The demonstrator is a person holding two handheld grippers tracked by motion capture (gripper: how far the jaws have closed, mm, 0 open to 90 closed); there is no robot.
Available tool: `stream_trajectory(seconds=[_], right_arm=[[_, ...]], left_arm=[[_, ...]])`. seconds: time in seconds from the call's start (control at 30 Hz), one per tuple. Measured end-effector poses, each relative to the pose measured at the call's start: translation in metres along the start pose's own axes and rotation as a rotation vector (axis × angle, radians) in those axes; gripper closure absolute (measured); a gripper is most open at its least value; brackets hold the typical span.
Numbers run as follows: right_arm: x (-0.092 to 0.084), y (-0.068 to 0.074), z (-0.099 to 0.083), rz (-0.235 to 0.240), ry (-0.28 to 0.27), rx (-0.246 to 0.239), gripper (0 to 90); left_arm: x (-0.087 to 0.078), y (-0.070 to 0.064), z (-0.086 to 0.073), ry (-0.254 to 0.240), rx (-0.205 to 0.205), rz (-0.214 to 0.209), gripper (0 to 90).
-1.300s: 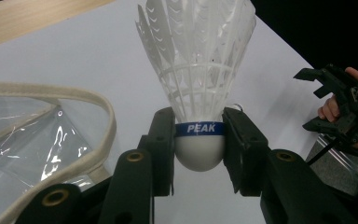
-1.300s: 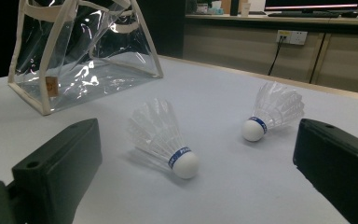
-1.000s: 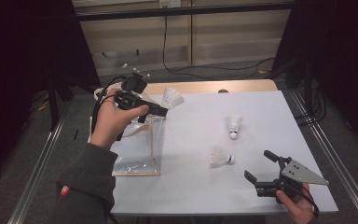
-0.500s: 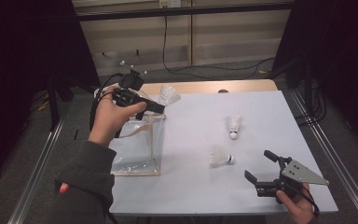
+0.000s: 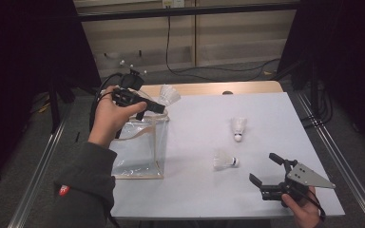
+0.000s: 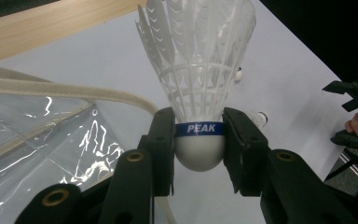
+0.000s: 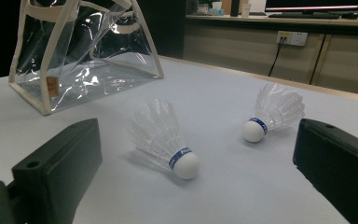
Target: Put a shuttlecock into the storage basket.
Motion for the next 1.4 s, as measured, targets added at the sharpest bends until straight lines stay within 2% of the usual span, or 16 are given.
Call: stream_trajectory(seconds=[1.4], right_arm=[[-0.001, 0.001, 0.001, -0.001, -0.005, 0.006, 1.2]], left_arm=[[-0.010, 0.026, 0.002, -0.004, -0.057, 0.081, 65.8]])
Point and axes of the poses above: each handheld gripper's, and its own axes: x roughly forward along the jaws, z roughly out of its top, y roughly to its left, the point moved 3 cm from there along x, roughly forward along the jaws, and after that the axes turned 2 degrees about z, right-handed, at the moved point
